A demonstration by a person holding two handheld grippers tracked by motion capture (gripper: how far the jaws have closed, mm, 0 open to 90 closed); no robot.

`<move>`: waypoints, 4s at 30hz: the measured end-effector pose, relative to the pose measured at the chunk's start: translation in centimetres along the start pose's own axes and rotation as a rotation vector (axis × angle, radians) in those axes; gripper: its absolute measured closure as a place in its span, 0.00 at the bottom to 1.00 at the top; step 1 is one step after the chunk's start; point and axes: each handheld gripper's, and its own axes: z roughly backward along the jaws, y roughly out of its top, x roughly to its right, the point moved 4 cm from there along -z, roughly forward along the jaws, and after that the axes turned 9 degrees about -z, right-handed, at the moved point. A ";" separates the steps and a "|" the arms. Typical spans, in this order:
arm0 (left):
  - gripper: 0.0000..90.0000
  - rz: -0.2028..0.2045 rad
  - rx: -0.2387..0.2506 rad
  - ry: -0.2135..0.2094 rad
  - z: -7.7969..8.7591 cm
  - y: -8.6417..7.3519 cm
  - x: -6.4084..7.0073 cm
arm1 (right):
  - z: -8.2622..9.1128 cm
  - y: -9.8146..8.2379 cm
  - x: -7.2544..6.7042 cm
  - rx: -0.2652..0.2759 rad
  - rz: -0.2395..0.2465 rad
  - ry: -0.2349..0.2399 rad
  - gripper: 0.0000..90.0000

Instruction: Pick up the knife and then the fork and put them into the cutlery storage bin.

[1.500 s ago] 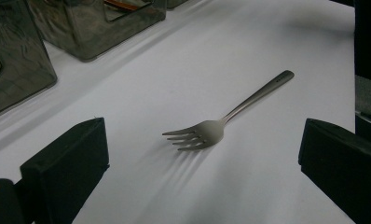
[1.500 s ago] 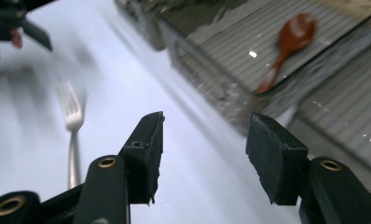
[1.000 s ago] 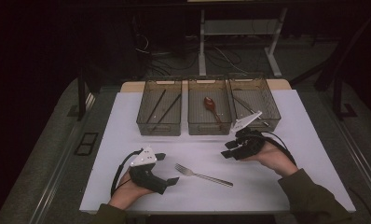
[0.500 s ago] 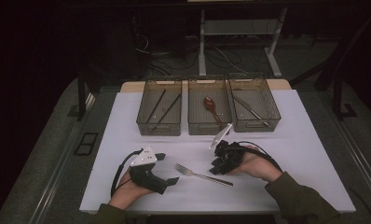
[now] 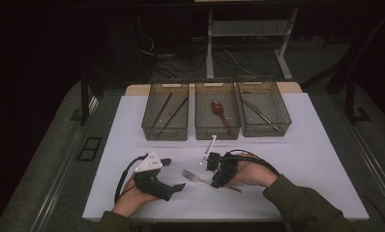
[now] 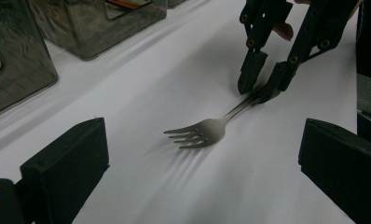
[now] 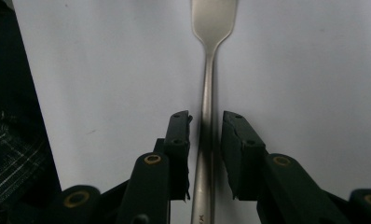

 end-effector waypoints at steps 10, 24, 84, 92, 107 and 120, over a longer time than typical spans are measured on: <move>0.01 -0.002 0.001 0.000 0.0 0.0 0.0 | -0.6 0.9 -0.6 -0.081 0.048 -0.088 0.90; 0.01 0.000 0.005 0.002 0.1 0.0 0.0 | -0.4 0.7 -0.3 -0.061 0.032 -0.067 0.92; 0.01 0.009 0.003 -0.005 -0.2 -0.1 0.0 | 10.6 -7.6 10.7 0.852 -0.337 -0.023 0.93; 0.01 0.011 0.003 -0.007 -0.2 -0.1 -0.1 | 11.5 -8.5 11.8 0.886 -0.364 -0.065 0.93; 0.01 0.016 0.003 -0.005 -0.3 -0.1 -0.1 | 14.6 -10.3 14.6 0.957 -0.409 -0.167 0.93; 0.01 0.012 0.005 -0.002 -0.2 -0.1 -0.1 | 16.8 -11.2 18.4 0.969 -0.471 -0.268 0.93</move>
